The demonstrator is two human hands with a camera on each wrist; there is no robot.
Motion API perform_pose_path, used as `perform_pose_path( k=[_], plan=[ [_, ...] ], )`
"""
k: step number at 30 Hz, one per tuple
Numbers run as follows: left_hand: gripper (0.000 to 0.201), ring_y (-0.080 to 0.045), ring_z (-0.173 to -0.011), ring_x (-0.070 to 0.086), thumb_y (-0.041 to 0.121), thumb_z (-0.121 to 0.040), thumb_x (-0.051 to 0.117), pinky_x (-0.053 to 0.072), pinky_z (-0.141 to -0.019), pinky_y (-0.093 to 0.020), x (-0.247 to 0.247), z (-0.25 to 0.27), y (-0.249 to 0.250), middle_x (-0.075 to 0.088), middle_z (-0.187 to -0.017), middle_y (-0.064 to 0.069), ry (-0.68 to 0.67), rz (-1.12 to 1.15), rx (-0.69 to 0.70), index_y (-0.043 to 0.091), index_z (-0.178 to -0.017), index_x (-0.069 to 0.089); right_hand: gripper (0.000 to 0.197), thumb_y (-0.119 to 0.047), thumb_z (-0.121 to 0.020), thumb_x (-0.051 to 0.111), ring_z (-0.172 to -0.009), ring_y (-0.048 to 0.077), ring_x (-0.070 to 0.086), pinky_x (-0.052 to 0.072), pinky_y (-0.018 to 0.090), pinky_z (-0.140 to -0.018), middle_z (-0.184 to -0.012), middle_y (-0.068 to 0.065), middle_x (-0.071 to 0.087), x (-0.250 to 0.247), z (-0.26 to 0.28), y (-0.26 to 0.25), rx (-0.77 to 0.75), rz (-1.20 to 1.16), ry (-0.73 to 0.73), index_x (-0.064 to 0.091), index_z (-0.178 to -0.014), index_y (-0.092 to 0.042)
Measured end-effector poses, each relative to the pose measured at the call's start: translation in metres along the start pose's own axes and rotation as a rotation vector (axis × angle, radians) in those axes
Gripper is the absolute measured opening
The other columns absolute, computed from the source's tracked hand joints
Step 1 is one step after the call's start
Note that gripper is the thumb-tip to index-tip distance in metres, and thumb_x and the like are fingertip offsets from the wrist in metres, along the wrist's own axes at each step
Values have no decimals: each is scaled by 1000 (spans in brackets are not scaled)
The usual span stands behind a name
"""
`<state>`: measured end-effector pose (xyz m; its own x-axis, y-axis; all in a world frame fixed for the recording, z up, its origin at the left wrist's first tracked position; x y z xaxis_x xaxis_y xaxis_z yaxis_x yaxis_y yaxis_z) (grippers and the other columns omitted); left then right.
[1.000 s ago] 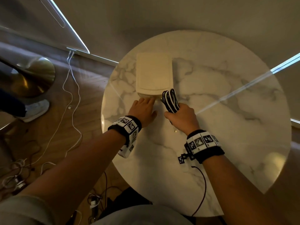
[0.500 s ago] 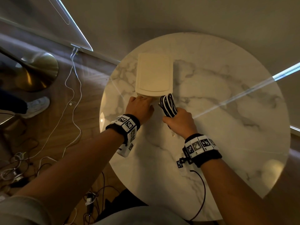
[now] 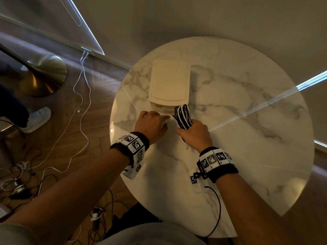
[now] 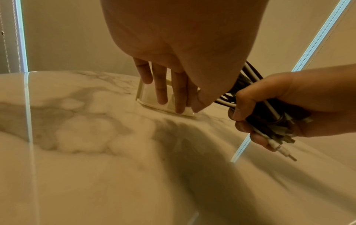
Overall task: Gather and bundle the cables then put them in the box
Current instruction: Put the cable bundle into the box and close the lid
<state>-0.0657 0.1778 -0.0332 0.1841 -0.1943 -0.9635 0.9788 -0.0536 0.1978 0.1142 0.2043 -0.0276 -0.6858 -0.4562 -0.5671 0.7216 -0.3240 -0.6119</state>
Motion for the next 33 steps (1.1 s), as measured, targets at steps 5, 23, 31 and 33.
perform_pose_path(
  k=[5,23,31,33],
  plan=[
    [36,-19,-112,57,36,-95,51,35,-98,-38,-11,0,-7,64,-121,6,100,120,-61,26,-129,55,21,-40,-72,69,-75,21,68,53,32,-68,-78,0,72,0,8,5,14,-5,14,66,-85,-23],
    [30,-25,-104,58,29,-94,52,43,-93,-43,-11,-16,-23,62,-115,-1,61,137,-125,22,-124,53,24,-39,-74,69,-77,18,68,44,27,-59,-81,-1,71,-5,19,4,28,-24,25,67,-92,-23],
    [20,-34,-99,56,26,-91,60,48,-79,-42,-13,-16,-26,59,-111,-10,94,89,-38,14,-107,65,21,-40,-73,69,-76,20,67,51,31,-68,-78,0,71,0,22,1,18,-9,20,65,-86,-23],
    [22,-33,-105,53,30,-91,59,47,-84,-43,-14,-10,-24,58,-118,-8,71,59,-25,18,-108,66,20,-40,-74,68,-75,20,67,52,32,-68,-77,0,71,1,23,0,12,-6,19,65,-83,-23]
  ],
)
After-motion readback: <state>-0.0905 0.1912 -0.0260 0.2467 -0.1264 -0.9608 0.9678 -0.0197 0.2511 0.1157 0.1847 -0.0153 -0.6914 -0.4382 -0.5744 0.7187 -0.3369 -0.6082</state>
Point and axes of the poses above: each hand's wrist, its own z-axis away from the middle knuckle, its own x-axis out of the palm, y = z × x, the point moved 2 cm from there along -z, towards the middle knuckle
